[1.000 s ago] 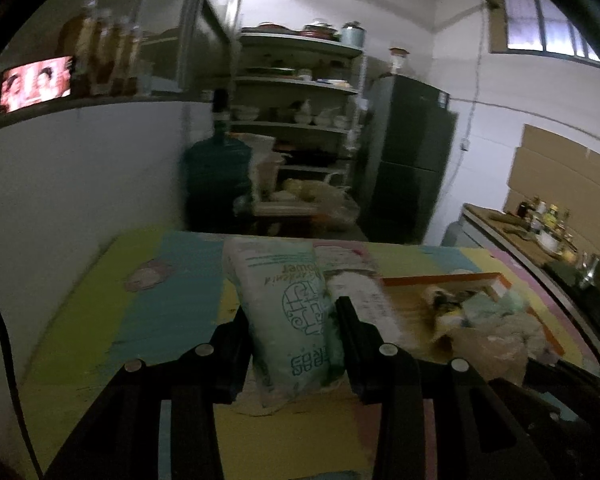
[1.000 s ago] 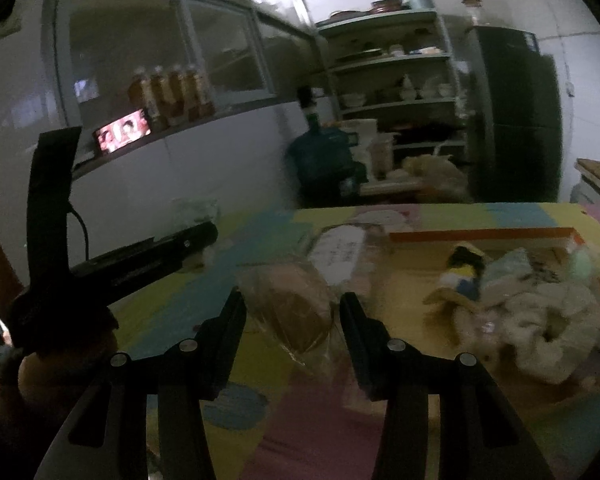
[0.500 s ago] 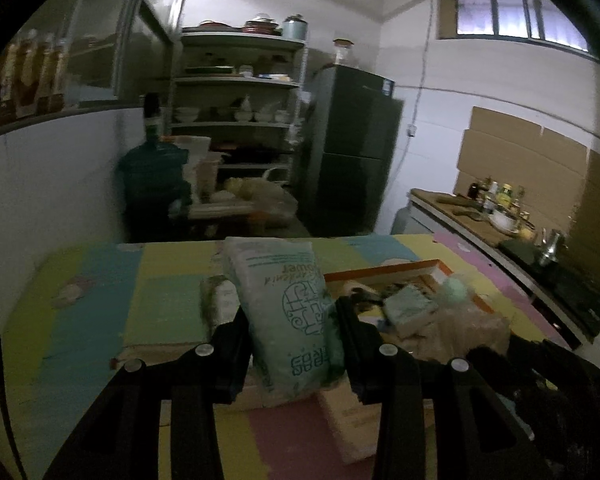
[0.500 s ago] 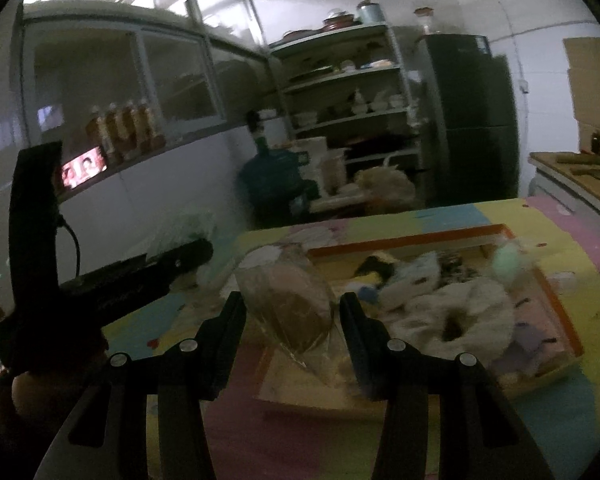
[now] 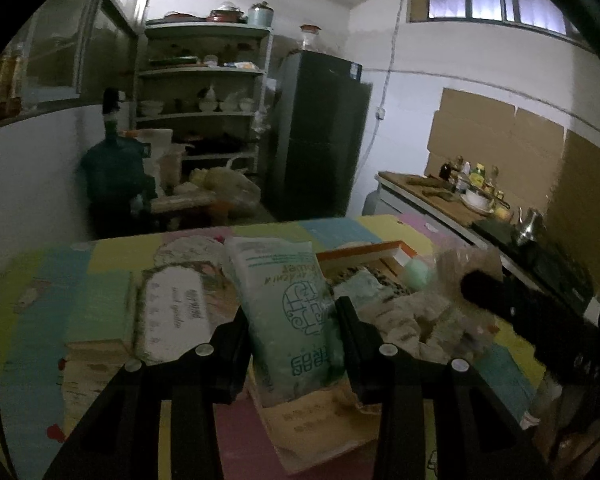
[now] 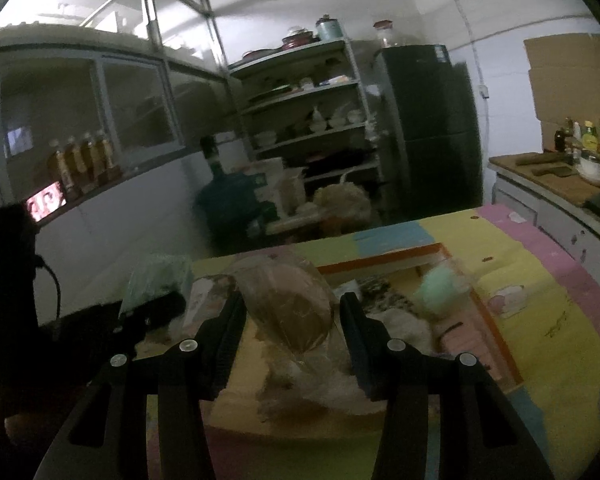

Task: Organize soft objects
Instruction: 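Lower the white bag and bread bag into the tray and open both tools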

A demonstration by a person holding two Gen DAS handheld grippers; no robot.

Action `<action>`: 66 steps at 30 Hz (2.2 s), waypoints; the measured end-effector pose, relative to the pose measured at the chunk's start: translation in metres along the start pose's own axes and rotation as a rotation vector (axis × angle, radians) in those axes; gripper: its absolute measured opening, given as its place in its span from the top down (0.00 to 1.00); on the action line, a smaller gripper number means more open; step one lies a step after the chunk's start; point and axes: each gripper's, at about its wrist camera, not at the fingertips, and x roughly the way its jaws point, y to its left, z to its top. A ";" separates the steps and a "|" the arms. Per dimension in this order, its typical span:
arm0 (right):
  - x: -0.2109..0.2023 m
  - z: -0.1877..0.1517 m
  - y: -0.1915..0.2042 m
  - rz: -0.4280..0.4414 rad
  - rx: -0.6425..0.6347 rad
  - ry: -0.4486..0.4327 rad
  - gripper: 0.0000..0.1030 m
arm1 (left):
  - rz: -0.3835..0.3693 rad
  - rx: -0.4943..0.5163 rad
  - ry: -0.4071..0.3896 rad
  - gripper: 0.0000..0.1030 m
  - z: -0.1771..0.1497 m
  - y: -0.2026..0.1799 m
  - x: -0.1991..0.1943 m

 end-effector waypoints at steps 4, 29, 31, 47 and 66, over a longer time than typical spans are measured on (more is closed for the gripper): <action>0.003 0.004 -0.012 -0.015 0.011 -0.004 0.51 | -0.009 0.017 0.032 0.61 -0.006 -0.009 0.012; 0.043 0.022 -0.051 -0.024 0.033 0.003 0.51 | -0.001 0.029 0.155 0.61 -0.025 -0.024 0.068; 0.049 0.024 -0.054 -0.024 0.035 0.009 0.51 | -0.001 0.028 0.161 0.61 -0.026 -0.026 0.070; 0.101 0.017 -0.076 -0.044 0.071 0.133 0.51 | -0.053 0.013 0.195 0.61 -0.029 -0.030 0.096; 0.126 0.006 -0.080 -0.069 0.062 0.204 0.49 | -0.049 -0.020 0.222 0.57 -0.034 -0.026 0.104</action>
